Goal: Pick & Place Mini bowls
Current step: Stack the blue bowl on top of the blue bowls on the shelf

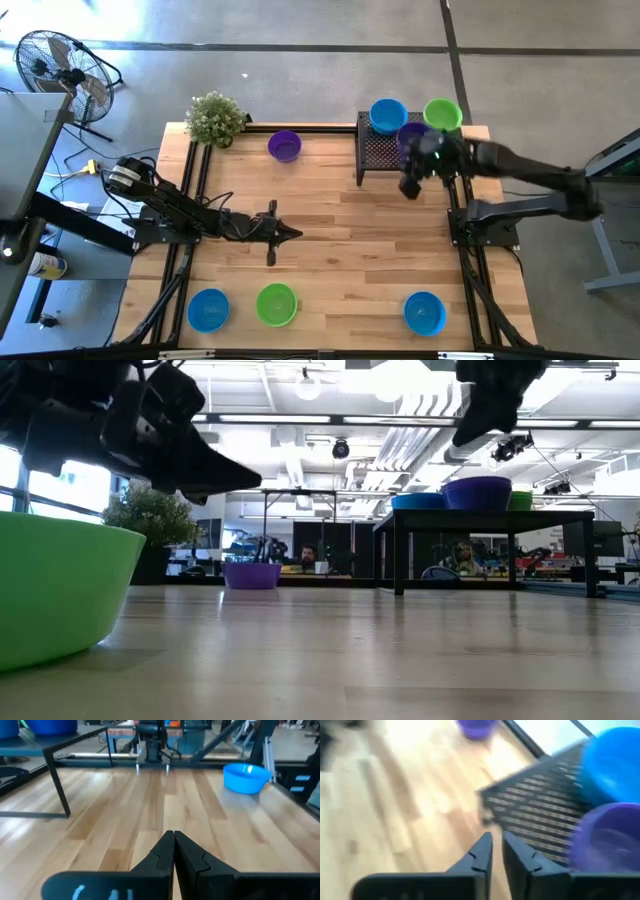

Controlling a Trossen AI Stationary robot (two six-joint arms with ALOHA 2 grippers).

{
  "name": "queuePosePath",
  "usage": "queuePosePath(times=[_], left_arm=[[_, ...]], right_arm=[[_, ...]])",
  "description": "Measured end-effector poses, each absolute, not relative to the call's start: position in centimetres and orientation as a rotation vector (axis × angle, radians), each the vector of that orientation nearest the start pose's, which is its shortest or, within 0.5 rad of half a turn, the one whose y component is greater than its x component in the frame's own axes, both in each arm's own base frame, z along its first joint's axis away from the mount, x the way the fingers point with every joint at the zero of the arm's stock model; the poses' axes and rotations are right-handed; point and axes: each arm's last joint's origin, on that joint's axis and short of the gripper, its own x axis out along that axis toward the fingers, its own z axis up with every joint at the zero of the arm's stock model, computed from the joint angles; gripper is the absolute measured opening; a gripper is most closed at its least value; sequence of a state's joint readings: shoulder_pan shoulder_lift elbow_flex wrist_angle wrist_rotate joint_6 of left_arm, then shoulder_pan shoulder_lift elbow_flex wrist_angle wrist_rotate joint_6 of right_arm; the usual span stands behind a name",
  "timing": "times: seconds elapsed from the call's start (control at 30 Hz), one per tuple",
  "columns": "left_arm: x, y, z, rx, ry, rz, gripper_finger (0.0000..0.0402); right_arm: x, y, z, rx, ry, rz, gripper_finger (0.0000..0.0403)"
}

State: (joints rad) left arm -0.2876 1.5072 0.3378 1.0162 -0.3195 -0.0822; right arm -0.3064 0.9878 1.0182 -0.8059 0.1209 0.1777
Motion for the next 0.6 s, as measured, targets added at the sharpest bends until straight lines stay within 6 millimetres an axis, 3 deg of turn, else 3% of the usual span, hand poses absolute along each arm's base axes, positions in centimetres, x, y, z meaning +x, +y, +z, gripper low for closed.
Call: queuePosePath(times=[0.13,0.3,0.43,0.6], left_arm=[[24.5,-6.3,15.1,0.028,0.25,0.037,0.0001],[24.4,-7.2,17.3,0.087,0.434,0.021,0.0001],[24.0,-8.4,20.7,0.092,0.526,-0.01,0.0001],[22.5,-9.9,23.7,0.097,0.778,-0.028,0.0001]], right_arm=[[17.2,-3.4,29.2,0.218,0.622,-0.37,0.0003],[17.1,-0.9,26.0,0.188,0.498,-0.292,0.0008],[17.3,0.9,24.4,0.143,0.407,-0.234,0.0001],[17.5,2.9,23.1,0.084,0.256,-0.132,0.0002]])
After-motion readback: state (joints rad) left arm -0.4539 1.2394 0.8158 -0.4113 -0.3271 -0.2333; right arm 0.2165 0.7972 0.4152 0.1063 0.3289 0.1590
